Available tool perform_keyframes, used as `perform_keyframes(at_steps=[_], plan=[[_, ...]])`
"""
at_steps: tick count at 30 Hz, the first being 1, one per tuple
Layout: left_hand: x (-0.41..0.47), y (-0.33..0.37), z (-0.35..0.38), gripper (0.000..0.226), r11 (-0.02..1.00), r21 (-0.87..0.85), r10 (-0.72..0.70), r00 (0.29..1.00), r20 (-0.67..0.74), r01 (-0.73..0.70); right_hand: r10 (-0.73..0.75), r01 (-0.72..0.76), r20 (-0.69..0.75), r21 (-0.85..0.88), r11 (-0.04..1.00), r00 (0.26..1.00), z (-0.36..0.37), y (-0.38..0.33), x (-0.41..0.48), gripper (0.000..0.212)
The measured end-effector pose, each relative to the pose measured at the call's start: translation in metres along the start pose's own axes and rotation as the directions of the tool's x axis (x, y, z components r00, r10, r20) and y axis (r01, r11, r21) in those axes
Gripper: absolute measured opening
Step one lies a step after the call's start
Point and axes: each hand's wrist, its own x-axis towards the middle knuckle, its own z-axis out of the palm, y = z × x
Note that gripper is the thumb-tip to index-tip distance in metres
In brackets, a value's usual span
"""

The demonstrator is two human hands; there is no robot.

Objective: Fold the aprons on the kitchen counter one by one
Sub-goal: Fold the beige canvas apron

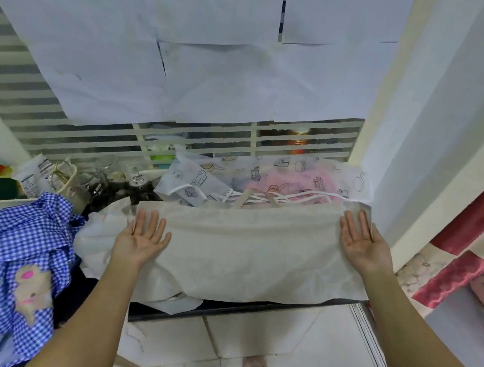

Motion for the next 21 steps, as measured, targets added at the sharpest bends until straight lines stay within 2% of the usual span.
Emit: perform_keyframes(at_steps=[4, 7, 9, 10, 12, 13, 16, 18, 20, 21], plan=[[0.042, 0.005, 0.013, 0.037, 0.964, 0.262, -0.038, 0.999, -0.004, 0.038, 0.012, -0.016, -0.065, -0.063, 0.998, 0.998, -0.003, -0.002, 0.043, 0.088], [0.067, 0.002, 0.021, 0.047, 0.830, 0.550, -0.056, 0.996, -0.075, 0.088, 0.053, -0.079, -0.127, -0.205, 0.976, 0.990, -0.004, 0.002, 0.072, 0.087], [0.072, -0.005, 0.022, 0.038, 0.748, 0.659, -0.024, 0.995, -0.093, 0.079, 0.121, -0.160, -0.147, -0.295, 0.942, 0.982, 0.000, 0.009, 0.077, 0.087], [0.075, -0.008, 0.021, 0.031, 0.722, 0.690, 0.024, 0.995, -0.100, 0.052, 0.172, -0.214, -0.152, -0.330, 0.919, 0.973, 0.002, 0.017, 0.079, 0.077], [0.066, -0.013, 0.019, 0.019, 0.602, 0.796, 0.205, 0.975, -0.085, -0.058, 0.283, -0.321, -0.153, -0.399, 0.859, 0.947, 0.010, 0.037, 0.069, 0.041], [0.060, -0.014, 0.017, 0.017, 0.523, 0.846, 0.297, 0.953, -0.065, -0.106, 0.357, -0.392, -0.163, -0.437, 0.809, 0.920, 0.011, 0.050, 0.060, 0.031], [0.031, -0.022, -0.003, 0.021, 0.324, 0.933, 0.450, 0.893, -0.010, -0.153, 0.544, -0.592, -0.271, -0.547, 0.592, 0.794, -0.005, 0.085, 0.025, 0.029], [0.011, -0.028, -0.023, 0.033, 0.223, 0.973, 0.502, 0.863, -0.055, -0.067, 0.581, -0.684, -0.385, -0.554, 0.476, 0.717, -0.021, 0.100, 0.000, 0.033], [-0.003, -0.032, -0.040, 0.042, 0.258, 0.960, 0.446, 0.869, -0.216, 0.106, 0.574, -0.758, -0.506, -0.524, 0.389, 0.644, -0.038, 0.109, -0.023, 0.039], [-0.009, -0.033, -0.048, 0.043, 0.303, 0.929, 0.341, 0.887, -0.312, 0.210, 0.565, -0.785, -0.551, -0.504, 0.361, 0.614, -0.045, 0.112, -0.031, 0.043]])
